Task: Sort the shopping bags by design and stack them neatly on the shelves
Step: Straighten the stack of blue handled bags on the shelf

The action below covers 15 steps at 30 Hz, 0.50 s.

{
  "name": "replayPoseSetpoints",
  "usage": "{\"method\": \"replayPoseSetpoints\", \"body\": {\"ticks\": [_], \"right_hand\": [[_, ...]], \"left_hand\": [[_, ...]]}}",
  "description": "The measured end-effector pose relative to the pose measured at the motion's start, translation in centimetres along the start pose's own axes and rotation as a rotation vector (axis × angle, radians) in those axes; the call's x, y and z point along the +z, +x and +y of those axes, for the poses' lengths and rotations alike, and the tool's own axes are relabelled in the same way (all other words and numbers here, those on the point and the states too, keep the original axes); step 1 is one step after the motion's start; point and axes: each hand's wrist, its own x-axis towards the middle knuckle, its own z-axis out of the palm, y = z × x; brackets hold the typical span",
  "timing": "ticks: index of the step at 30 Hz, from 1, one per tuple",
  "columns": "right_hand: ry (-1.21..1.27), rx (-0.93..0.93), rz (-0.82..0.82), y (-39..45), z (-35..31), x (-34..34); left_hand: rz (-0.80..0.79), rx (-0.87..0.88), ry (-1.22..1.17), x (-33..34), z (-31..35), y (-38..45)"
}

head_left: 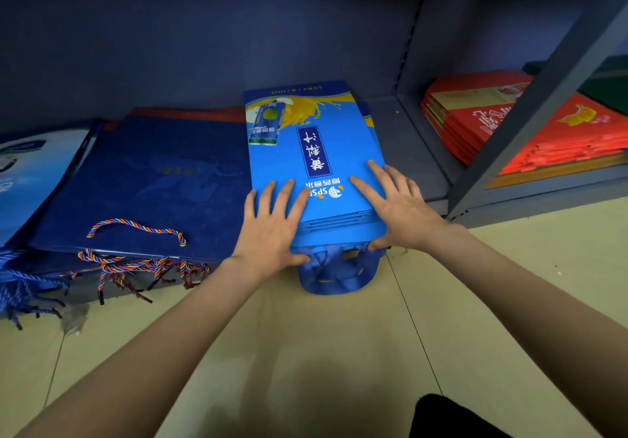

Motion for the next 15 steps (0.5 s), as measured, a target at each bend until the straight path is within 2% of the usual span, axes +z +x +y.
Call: {"method": "replayPoseSetpoints", "body": {"ticks": [3, 8, 12, 15], "right_hand": [[-0.002, -0.003, -0.046, 0.4, -0.1, -0.7], [-0.098, -0.038, -0.047, 0.9, -0.1, -1.4], [-0.052, -0.035, 0.042, 1.0, 0.4, -2.4], [-0.061, -0.015, 0.075, 1.3, 1.4, -4.3]], "left_hand": [[-0.105, -0.012, -0.046, -0.4, 0.1, 0.7], [-0.104, 0.031, -0.082, -1.0, -0.5, 2.0], [-0.033, 0.055, -0.115, -1.0, -1.0, 2.4], [0.111, 0.096, -0.151, -0.8, -1.4, 2.2]]}}
